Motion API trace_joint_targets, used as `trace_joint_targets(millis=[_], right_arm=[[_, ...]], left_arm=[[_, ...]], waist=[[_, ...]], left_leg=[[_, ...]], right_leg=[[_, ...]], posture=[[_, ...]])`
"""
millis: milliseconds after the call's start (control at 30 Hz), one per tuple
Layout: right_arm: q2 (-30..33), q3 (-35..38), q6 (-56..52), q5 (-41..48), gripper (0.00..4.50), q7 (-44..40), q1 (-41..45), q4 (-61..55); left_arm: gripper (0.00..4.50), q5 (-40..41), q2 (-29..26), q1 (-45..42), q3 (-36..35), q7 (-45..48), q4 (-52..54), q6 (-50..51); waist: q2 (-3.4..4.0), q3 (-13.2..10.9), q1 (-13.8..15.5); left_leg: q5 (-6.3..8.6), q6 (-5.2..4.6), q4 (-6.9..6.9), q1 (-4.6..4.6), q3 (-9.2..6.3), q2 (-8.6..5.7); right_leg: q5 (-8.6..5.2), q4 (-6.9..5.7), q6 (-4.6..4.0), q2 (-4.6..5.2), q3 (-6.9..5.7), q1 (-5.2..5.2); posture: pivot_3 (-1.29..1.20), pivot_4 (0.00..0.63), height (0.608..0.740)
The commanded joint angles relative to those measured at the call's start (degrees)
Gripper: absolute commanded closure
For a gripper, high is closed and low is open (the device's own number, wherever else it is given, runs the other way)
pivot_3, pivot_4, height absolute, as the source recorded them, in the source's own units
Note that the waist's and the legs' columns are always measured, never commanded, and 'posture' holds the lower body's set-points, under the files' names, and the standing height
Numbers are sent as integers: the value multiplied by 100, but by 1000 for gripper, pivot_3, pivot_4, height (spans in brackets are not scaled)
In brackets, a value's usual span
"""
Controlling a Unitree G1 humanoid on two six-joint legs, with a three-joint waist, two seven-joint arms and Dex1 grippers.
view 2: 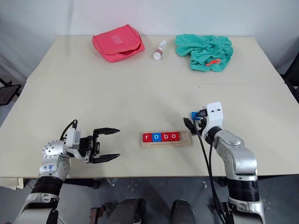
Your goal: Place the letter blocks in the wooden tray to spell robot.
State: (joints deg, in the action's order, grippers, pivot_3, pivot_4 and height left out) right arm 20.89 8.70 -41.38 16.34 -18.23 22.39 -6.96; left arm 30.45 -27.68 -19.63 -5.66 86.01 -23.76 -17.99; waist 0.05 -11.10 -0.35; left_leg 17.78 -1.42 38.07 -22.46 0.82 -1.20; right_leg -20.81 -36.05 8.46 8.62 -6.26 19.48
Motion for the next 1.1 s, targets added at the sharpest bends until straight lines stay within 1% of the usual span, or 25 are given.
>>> trace_joint_targets(millis=[33, 300, 400, 433, 500, 533, 600, 633, 800, 967, 1033, 1100], right_arm=[[-50, -17, 489, -228, 77, 174, 220, 367], [-242, -145, 626, -332, 77, 257, 314, 840], [-363, -112, 570, -276, 600, 353, 202, 661], [-393, -98, 535, -267, 871, 393, 175, 615], [-416, -92, 509, -269, 1678, 425, 146, 565], [-435, -82, 490, -260, 1962, 450, 111, 478], [-463, -40, 438, -221, 2705, 504, 48, 278], [-452, -14, 395, -202, 3001, 518, 0, 121], [-213, 328, -84, 89, 3027, 469, -495, -1068], [69, 690, -813, 462, 3027, 402, -1438, -2431], [82, 800, -1049, 562, 3027, 449, -1755, -2777], [78, 851, -1173, 617, 3027, 491, -1872, -2915]], left_arm=[[0, 187, -98, 160, -71, 312, 316, 33], [0, 237, -143, 425, -122, 227, 564, 60], [0, 282, -193, 468, -167, 271, 576, 73], [0, 297, -208, 476, -181, 289, 573, 76], [0, 316, -231, 482, -192, 315, 553, 65], [0, 339, -254, 482, -204, 363, 517, 53], [0, 406, -301, 461, -239, 496, 435, 33], [0, 438, -321, 455, -253, 552, 394, 26], [0, 556, -381, 443, -271, 588, 233, 39], [0, 641, -459, 423, -246, 649, 142, 2], [0, 643, -475, 390, -218, 649, 97, -6], [0, 646, -479, 373, -198, 649, 77, -18]], waist=[[0, 0, -4], [0, 0, -14], [0, 0, -35], [0, 0, -39], [0, 0, -48], [0, 0, -51], [0, 0, -51], [0, 0, -54], [1, 0, -21], [1, 0, 32], [0, 1, 27], [0, 1, 25]], left_leg=[[0, 0, -1, 0, -1, 0], [0, 0, 0, 1, -1, 2], [0, 0, -1, 3, -1, 3], [0, 0, -1, 3, -1, 3], [0, 0, -1, 3, -2, 4], [0, 0, -1, 4, -2, 4], [0, 0, -1, 4, -3, 3], [0, 1, -2, 4, -3, 3], [0, 0, -5, 1, -4, 0], [0, 0, -4, 2, -3, 1], [0, 0, -5, 3, -3, 1], [0, 0, -5, 4, 4, 0]], right_leg=[[0, 0, 0, 0, 0, 0], [0, -2, 0, 0, 0, -1], [0, -4, 0, 0, 1, -1], [0, -4, 0, -1, 1, -1], [0, -6, 0, -2, 1, 0], [0, -6, 0, -1, 2, 0], [0, -6, 0, -1, 3, -1], [0, -6, 0, -1, 3, 0], [0, -6, 0, 0, 6, 3], [0, -3, 0, -1, 8, 0], [0, -4, 0, -1, 9, -1], [0, -2, 0, -1, 14, -1]], posture=[[0, 150, 740], [0, 150, 740], [0, 150, 740], [0, 150, 740], [0, 150, 740], [0, 150, 740], [0, 150, 740], [0, 150, 740], [0, 150, 740], [0, 150, 740], [0, 150, 740], [0, 150, 740]])
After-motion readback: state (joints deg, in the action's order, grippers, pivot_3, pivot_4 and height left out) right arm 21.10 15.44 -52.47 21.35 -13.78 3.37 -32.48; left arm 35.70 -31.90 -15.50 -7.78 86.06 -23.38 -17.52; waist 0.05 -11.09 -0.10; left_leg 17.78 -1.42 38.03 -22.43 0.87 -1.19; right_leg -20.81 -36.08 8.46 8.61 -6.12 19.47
